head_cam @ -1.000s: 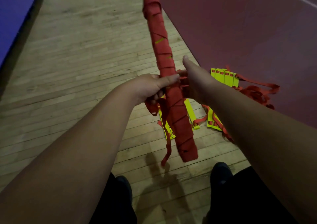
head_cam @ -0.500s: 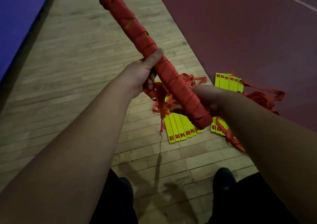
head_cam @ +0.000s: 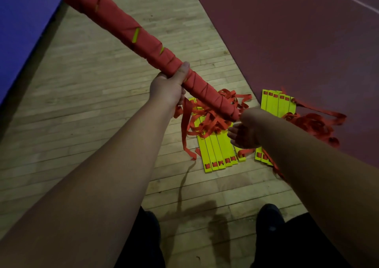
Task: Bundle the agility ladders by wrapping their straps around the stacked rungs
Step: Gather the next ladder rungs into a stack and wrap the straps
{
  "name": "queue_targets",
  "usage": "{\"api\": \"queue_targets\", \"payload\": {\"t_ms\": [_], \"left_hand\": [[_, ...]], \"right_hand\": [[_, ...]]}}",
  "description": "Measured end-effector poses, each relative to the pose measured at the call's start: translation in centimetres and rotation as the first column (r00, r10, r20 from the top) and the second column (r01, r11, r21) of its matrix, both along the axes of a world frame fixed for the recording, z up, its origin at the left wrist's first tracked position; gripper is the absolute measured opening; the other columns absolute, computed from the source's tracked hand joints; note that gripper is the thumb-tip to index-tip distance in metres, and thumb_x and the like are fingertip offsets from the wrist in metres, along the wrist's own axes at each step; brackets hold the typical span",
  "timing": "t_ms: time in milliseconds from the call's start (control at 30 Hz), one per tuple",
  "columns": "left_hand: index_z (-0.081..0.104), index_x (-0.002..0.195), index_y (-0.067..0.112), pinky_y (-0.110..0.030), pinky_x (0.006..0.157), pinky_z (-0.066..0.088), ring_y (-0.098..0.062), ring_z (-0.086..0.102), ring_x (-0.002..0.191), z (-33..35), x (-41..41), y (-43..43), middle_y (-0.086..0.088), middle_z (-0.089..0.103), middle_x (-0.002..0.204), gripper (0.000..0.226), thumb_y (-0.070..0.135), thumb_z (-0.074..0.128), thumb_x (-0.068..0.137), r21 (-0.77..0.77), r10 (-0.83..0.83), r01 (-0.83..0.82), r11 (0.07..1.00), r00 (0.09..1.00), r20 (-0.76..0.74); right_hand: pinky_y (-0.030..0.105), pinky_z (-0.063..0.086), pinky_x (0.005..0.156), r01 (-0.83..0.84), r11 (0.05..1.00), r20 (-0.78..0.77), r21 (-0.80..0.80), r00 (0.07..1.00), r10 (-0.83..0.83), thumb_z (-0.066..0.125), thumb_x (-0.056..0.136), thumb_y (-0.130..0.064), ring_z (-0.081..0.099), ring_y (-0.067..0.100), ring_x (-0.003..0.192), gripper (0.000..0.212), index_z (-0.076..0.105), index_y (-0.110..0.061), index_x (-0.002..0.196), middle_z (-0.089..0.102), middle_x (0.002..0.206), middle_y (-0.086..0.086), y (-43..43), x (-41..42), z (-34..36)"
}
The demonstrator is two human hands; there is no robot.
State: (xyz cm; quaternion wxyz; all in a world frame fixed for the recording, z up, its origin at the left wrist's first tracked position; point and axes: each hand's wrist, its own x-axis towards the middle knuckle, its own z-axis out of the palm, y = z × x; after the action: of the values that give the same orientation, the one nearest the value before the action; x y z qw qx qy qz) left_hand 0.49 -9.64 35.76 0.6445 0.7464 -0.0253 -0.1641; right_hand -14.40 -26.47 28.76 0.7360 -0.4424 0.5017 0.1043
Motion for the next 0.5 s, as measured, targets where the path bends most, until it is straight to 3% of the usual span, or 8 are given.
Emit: {"api": "queue_targets", "payload": {"t_ms": [67, 133, 200, 267, 367, 433, 500], "left_hand": [[0.071, 0.108, 0.016, -0.029, 0.055, 0.05, -0.012, 0.056, 0.053, -0.3, -0.5, -0.4, -0.002, 0.065, 0.07, 0.048, 0.061, 0.078, 0.093, 0.002, 0.001, -0.001, 1.0, 1.0, 0.006], [0.071, 0.106, 0.017, -0.03, 0.057, 0.052, -0.013, 0.058, 0.054, -0.4, -1.1, -1.0, -0.002, 0.066, 0.07, 0.048, 0.062, 0.078, 0.092, -0.012, -0.006, 0.006, 1.0, 1.0, -0.001], [0.071, 0.105, 0.016, -0.031, 0.058, 0.055, -0.014, 0.06, 0.056, -0.5, -1.8, -1.7, -0.001, 0.067, 0.069, 0.049, 0.063, 0.077, 0.092, -0.032, -0.013, 0.013, 0.999, 1.0, -0.017], [0.071, 0.105, 0.015, -0.033, 0.059, 0.055, -0.015, 0.061, 0.057, -0.5, -2.4, -2.3, -0.002, 0.068, 0.069, 0.051, 0.063, 0.078, 0.092, -0.057, -0.024, 0.022, 0.998, 0.999, -0.035], [0.071, 0.104, 0.014, -0.033, 0.057, 0.054, -0.014, 0.059, 0.055, -0.3, -2.9, -2.9, -0.002, 0.066, 0.067, 0.049, 0.061, 0.078, 0.092, -0.089, -0.042, 0.037, 0.995, 0.998, -0.051], [0.071, 0.103, 0.015, -0.033, 0.058, 0.054, -0.015, 0.059, 0.056, -0.3, -3.0, -3.0, -0.001, 0.066, 0.067, 0.047, 0.061, 0.079, 0.092, -0.085, -0.054, 0.05, 0.995, 0.997, -0.046], [0.071, 0.102, 0.016, -0.033, 0.059, 0.054, -0.014, 0.06, 0.058, -0.3, -2.9, -2.9, -0.001, 0.067, 0.068, 0.047, 0.061, 0.079, 0.092, -0.069, -0.059, 0.057, 0.996, 0.998, -0.03]], "right_hand": [[0.033, 0.052, 0.07, -0.208, 0.97, -0.026, -0.128, 0.978, 0.206, 0.052, 0.11, -0.026, 0.066, 0.016, 0.067, 0.028, 0.062, -0.016, 0.087, 0.066, 0.077, 0.001, 1.0, 0.7, 1.7], [0.039, 0.058, 0.079, -0.351, 0.911, 0.002, -0.216, 0.933, 0.36, 0.061, 0.108, -0.024, 0.071, 0.021, 0.085, 0.011, 0.069, -0.016, 0.109, 0.074, 0.098, 0.006, 2.6, 1.2, 3.4], [0.041, 0.059, 0.083, -0.405, 0.883, 0.07, -0.235, 0.899, 0.431, 0.061, 0.11, -0.028, 0.07, 0.024, 0.091, 0.018, 0.066, -0.02, 0.124, 0.072, 0.115, 0.009, 4.3, 1.4, 4.1], [0.044, 0.057, 0.088, -0.4, 0.869, 0.108, -0.291, 0.889, 0.445, 0.062, 0.109, -0.03, 0.07, 0.025, 0.091, 0.021, 0.065, -0.021, 0.128, 0.072, 0.117, 0.008, 5.5, 1.4, 4.0], [0.043, 0.059, 0.086, -0.255, 0.877, 0.154, -0.408, 0.927, 0.342, 0.065, 0.105, -0.027, 0.076, 0.033, 0.105, 0.009, 0.069, -0.021, 0.111, 0.076, 0.121, 0.017, 5.8, 1.7, 3.5], [0.041, 0.06, 0.082, -0.19, 0.873, 0.177, -0.448, 0.939, 0.295, 0.065, 0.104, -0.026, 0.077, 0.029, 0.101, 0.01, 0.071, -0.018, 0.106, 0.078, 0.117, 0.017, 5.7, 1.9, 3.3], [0.046, 0.062, 0.088, -0.22, 0.865, 0.145, -0.451, 0.938, 0.314, 0.065, 0.106, -0.031, 0.077, 0.029, 0.098, 0.018, 0.071, -0.014, 0.11, 0.079, 0.112, 0.012, 5.5, 1.8, 3.1]]}}
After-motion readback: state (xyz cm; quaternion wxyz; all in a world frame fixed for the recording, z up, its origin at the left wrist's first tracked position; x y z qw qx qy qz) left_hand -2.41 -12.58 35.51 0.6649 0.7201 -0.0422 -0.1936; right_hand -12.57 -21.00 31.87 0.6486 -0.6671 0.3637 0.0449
